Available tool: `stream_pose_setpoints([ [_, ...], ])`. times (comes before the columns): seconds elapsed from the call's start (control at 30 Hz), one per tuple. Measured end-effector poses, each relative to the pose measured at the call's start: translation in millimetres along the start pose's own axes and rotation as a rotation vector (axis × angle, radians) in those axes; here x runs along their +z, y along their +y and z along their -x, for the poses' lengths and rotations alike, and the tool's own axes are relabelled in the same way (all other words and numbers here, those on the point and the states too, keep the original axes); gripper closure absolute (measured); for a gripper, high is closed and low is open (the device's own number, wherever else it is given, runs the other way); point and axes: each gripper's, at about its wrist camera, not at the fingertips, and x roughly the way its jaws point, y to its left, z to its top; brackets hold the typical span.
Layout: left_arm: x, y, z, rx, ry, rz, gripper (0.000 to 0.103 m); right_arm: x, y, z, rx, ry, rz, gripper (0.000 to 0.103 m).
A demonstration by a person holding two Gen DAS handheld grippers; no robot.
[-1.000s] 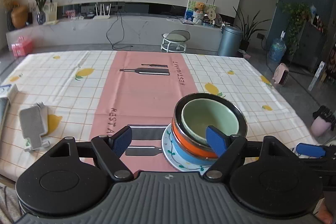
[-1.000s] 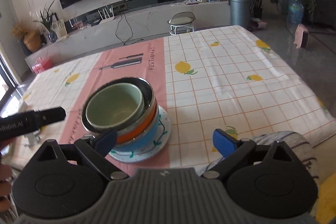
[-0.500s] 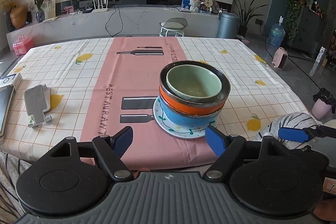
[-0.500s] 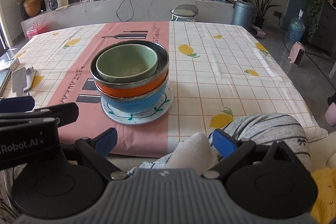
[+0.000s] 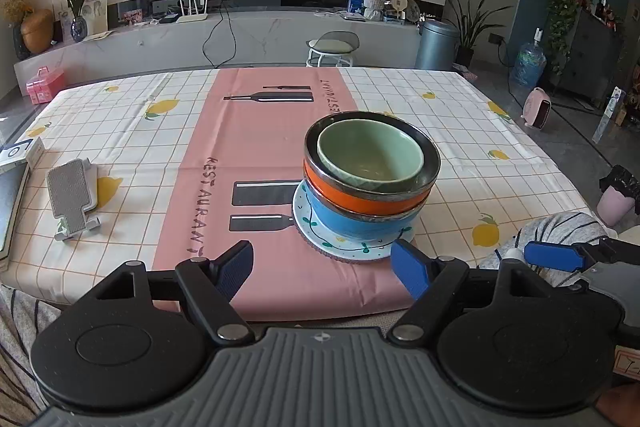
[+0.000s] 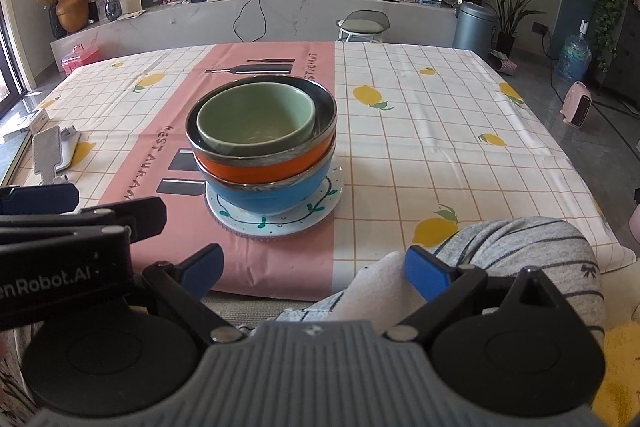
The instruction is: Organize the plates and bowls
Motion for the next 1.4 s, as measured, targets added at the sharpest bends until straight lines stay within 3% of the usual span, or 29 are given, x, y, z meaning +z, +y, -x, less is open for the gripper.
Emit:
stream_pose_setpoints([
  [1.4,2.1,2.0,8.6,0.039,0.005,0.003,0.011,0.4,5.6,4.5,0.023,-0.033,0.032,0.008],
])
